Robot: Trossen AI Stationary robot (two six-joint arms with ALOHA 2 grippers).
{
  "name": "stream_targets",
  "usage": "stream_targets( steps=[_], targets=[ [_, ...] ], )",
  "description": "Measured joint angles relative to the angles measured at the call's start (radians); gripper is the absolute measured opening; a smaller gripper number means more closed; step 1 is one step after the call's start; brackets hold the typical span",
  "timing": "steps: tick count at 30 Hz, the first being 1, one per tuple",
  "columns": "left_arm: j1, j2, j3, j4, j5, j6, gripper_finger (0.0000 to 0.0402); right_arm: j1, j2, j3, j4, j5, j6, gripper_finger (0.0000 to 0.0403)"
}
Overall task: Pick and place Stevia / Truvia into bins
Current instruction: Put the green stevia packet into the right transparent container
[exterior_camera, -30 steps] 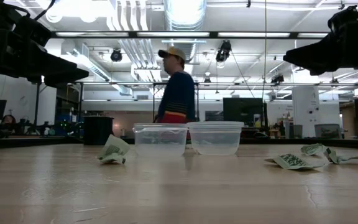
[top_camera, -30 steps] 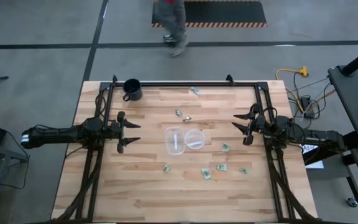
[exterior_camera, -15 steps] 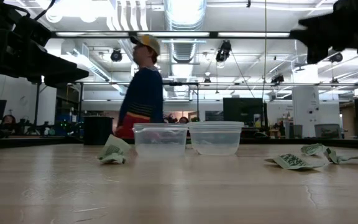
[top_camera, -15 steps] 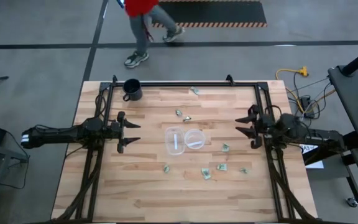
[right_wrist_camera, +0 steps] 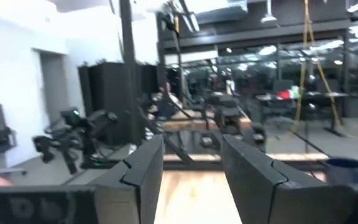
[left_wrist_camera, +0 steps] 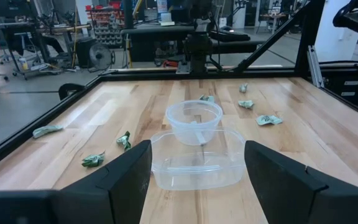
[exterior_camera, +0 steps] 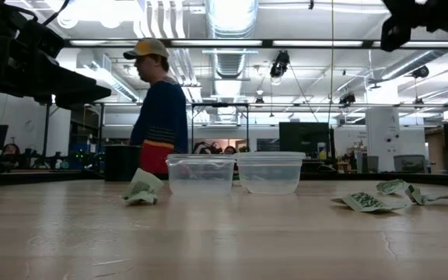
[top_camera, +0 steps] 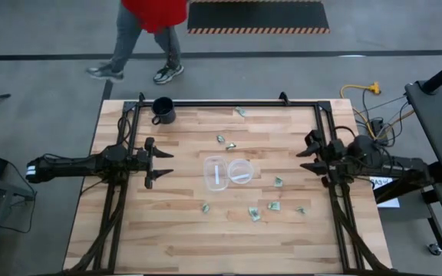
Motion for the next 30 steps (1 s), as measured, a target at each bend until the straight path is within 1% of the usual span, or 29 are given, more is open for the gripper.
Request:
stream_targets(
  steps=[4, 11, 15, 17, 19, 24, 30],
  targets=[
    [0.0, 0.0, 0.0, 0.0, 0.0, 0.0, 0.024, 0.01, 0.049, 0.038, 0.019, -0.013, 0.013, 0.0153],
    [0.0, 0.0, 0.0, 0.0, 0.0, 0.0, 0.024, 0.04, 0.15, 0.093, 0.019, -0.013, 0.087, 0.0153],
    [0.0, 0.0, 0.0, 0.0, 0.0, 0.0, 0.024, 0.067, 0.191, 0.117, 0.018, -0.021, 0.037, 0.0153],
    [0.0, 0.0, 0.0, 0.0, 0.0, 0.0, 0.024, 0.079, 0.202, 0.123, 0.018, -0.046, 0.009, 0.0153],
    [0.0, 0.0, 0.0, 0.0, 0.0, 0.0, 0.024, 0.086, 0.211, 0.128, 0.015, -0.055, 0.009, 0.0153],
    [0.0, 0.0, 0.0, 0.0, 0.0, 0.0, 0.024, 0.086, 0.214, 0.146, 0.018, -0.053, 0.106, 0.0153],
    [0.0, 0.0, 0.0, 0.0, 0.0, 0.0, 0.024, 0.087, 0.219, 0.207, 0.012, -0.046, 0.198, 0.0153]
  ],
)
